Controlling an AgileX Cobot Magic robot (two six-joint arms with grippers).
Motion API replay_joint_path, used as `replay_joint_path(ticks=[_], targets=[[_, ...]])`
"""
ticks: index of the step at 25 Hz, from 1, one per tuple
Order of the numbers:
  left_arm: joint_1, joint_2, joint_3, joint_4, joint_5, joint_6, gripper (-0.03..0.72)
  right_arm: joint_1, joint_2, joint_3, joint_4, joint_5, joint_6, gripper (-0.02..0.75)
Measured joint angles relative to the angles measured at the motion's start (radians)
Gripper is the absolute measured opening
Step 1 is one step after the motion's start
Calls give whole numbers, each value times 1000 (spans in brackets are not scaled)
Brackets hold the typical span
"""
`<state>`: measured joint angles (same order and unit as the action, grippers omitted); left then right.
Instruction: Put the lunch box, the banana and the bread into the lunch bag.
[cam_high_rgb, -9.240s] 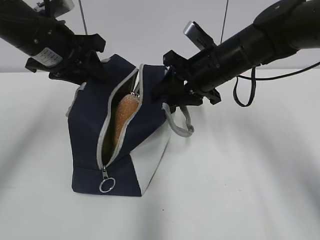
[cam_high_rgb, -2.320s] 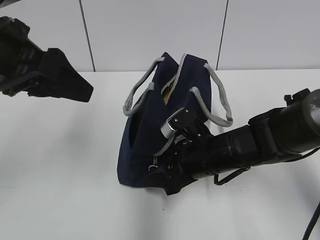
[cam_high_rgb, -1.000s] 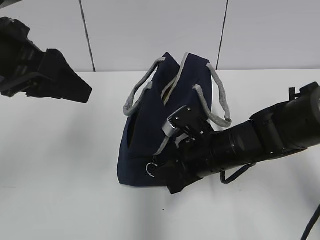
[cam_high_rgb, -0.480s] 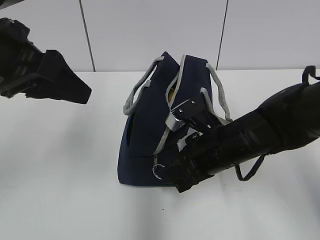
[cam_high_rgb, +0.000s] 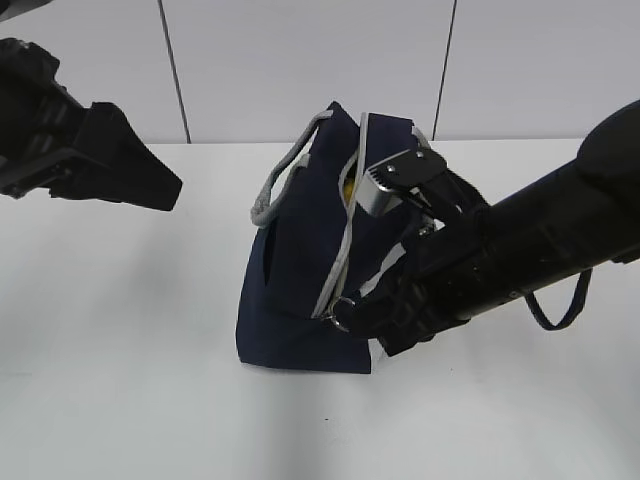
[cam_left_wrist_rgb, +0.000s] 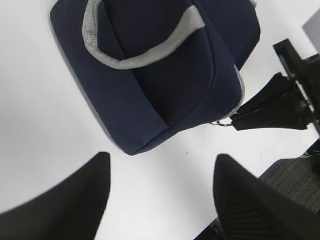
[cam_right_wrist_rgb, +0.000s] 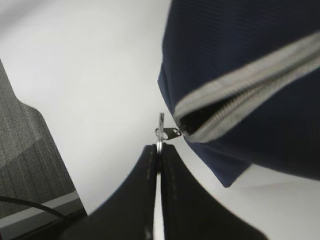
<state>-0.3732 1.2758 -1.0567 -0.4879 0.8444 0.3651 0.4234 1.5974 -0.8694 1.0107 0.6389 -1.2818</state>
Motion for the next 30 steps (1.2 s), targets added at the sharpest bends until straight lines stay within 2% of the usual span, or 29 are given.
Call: replay_joint_path(ticks=[8, 19, 23, 30], targets=[[0, 0, 0, -2, 0, 0, 445, 0, -133, -24, -42, -5, 48, -16], [0, 0, 0, -16, 0, 10, 445, 0, -144, -166, -216, 0, 220, -16], [0, 0, 0, -75, 0, 74, 445, 0, -144, -213, -264, 7, 266, -16], [0, 1, 0, -224, -11, 266, 445, 0, -144, -278, -290, -19, 294, -16]])
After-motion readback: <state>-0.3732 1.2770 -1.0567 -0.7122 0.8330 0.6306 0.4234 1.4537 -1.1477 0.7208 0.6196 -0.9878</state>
